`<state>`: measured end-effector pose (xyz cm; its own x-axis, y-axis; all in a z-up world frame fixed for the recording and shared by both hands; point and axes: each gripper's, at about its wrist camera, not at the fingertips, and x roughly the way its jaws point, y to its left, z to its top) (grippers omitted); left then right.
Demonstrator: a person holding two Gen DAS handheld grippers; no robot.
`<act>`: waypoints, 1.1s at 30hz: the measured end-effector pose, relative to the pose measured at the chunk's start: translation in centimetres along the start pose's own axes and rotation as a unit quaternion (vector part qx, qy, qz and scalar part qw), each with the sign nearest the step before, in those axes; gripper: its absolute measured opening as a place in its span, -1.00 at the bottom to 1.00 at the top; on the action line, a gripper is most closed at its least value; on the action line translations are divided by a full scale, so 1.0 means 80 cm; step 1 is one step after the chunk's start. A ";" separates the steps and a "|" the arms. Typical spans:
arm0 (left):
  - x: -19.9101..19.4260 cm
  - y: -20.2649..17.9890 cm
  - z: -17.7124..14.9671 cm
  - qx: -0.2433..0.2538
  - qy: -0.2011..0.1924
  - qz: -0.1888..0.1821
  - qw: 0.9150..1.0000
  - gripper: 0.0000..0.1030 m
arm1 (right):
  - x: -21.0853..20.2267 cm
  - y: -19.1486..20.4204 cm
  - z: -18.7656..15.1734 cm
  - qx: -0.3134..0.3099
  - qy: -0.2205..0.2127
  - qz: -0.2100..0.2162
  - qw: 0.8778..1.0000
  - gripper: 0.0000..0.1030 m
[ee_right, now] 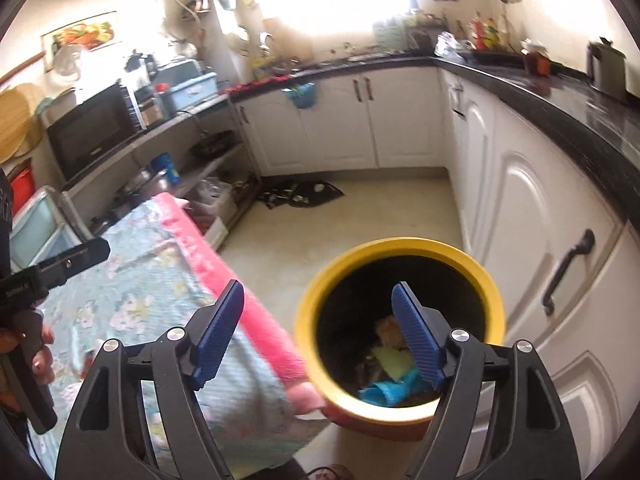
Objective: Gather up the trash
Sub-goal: 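Move both tools back over the bed toward the red wrapper and white net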
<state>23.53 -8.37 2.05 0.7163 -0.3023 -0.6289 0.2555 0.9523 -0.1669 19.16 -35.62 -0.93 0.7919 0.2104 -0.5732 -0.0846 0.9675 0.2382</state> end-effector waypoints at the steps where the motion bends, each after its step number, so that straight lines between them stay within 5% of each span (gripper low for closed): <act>1: -0.009 0.007 -0.003 -0.001 -0.005 0.009 1.000 0.79 | -0.003 0.010 0.001 -0.003 -0.002 0.009 1.000 0.47; 11: -0.096 0.093 -0.043 -0.053 -0.040 0.065 0.996 0.79 | -0.012 0.112 -0.005 -0.047 0.010 0.094 0.994 0.59; 22: -0.153 0.166 -0.090 -0.098 -0.048 0.116 0.987 0.79 | -0.013 0.203 -0.025 -0.112 0.038 0.142 0.983 0.62; 33: -0.172 0.225 -0.140 -0.123 -0.013 0.143 0.982 0.79 | 0.003 0.272 -0.052 -0.167 0.070 0.170 0.969 0.62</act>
<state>10.98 13.38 -0.82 0.7530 -0.0190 -0.6578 -0.1205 0.9787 -0.1662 14.98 -13.95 0.88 0.5958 0.5199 -0.6121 -0.5360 0.8250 0.1791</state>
